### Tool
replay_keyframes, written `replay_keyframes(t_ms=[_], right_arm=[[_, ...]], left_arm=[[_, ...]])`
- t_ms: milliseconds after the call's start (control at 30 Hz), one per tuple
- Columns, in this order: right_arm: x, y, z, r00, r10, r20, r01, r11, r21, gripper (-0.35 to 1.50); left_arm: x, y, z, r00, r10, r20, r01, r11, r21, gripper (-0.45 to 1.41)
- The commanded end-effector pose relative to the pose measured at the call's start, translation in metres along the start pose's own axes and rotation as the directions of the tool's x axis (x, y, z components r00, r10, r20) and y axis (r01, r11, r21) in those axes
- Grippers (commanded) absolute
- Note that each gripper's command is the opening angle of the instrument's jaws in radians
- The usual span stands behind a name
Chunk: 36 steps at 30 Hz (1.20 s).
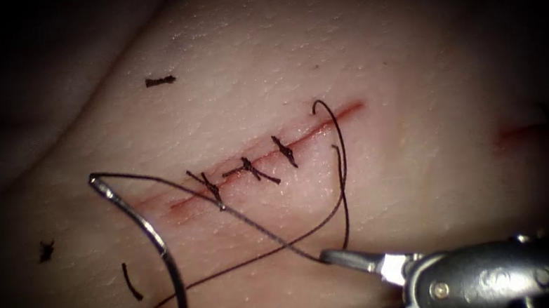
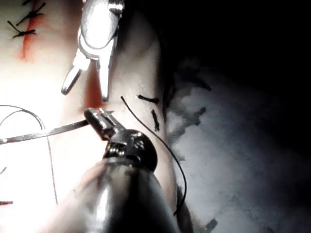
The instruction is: Wound Closure
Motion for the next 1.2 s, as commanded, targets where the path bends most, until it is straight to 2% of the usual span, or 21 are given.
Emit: replay_keyframes(t_ms=[33,167,333,400,500,533,667,833,867,1000,1033,1133,1200], right_arm=[[-0.0003,0.0004,0.0000,1.000,-0.003,-0.010,0.002,1.000,-0.006,1.43],[-0.0009,0.0022,-0.0005,0.999,-0.041,0.004,0.041,0.999,-0.026,1.40],[-0.0023,0.0035,-0.0004,0.998,-0.048,0.030,0.049,0.998,-0.050,1.41],[-0.0041,0.0056,-0.0002,0.996,-0.056,0.064,0.061,0.995,-0.081,1.40],[-0.0045,0.0063,0.0001,0.996,-0.053,0.071,0.060,0.994,-0.090,1.35],[-0.0042,0.0071,0.0010,0.995,-0.045,0.092,0.054,0.994,-0.091,1.25],[-0.0030,0.0077,0.0037,0.993,-0.010,0.122,0.025,0.992,-0.122,1.23],[-0.0033,0.0089,0.0065,0.985,0.010,0.175,0.017,0.988,-0.154,1.26],[-0.0039,0.0094,0.0077,0.977,0.013,0.211,0.022,0.987,-0.160,1.26],[-0.0055,0.0095,0.0091,0.962,0.015,0.273,0.029,0.987,-0.157,1.15],[-0.0055,0.0095,0.0091,0.962,0.015,0.273,0.029,0.987,-0.157,1.15],[-0.0084,0.0098,0.0083,0.939,0.036,0.341,0.028,0.983,-0.179,1.06],[-0.0090,0.0099,0.0079,0.935,0.042,0.352,0.025,0.982,-0.185,1.03]], left_arm=[[-0.0004,0.0004,-0.0002,1.000,-0.006,0.000,0.006,1.000,0.004,-0.45],[-0.0012,-0.0017,-0.0026,1.000,-0.021,0.011,0.020,0.999,0.045,-0.43],[-0.0013,-0.0023,-0.0034,1.000,-0.025,0.013,0.025,0.998,0.062,-0.40],[-0.0012,-0.0024,-0.0036,0.999,-0.027,0.020,0.026,0.997,0.071,-0.40],[-0.0011,-0.0022,-0.0036,0.999,-0.026,0.022,0.024,0.997,0.075,-0.40],[-0.0009,-0.0017,-0.0034,0.999,-0.024,0.025,0.022,0.997,0.080,-0.40],[-0.0010,-0.0013,-0.0033,0.999,-0.022,0.026,0.020,0.996,0.083,-0.42],[-0.0009,-0.0008,-0.0031,0.999,-0.019,0.026,0.017,0.996,0.087,-0.43],[-0.0008,-0.0006,-0.0029,1.000,-0.019,0.025,0.017,0.996,0.087,-0.43],[-0.0007,-0.0006,-0.0027,0.999,-0.020,0.026,0.017,0.996,0.089,-0.45],[-0.0007,-0.0006,-0.0027,0.999,-0.020,0.026,0.017,0.996,0.089,-0.45],[-0.0007,-0.0005,-0.0029,0.999,-0.019,0.027,0.016,0.996,0.089,-0.45],[-0.0007,-0.0005,-0.0028,0.999,-0.019,0.029,0.016,0.996,0.090,-0.45]])
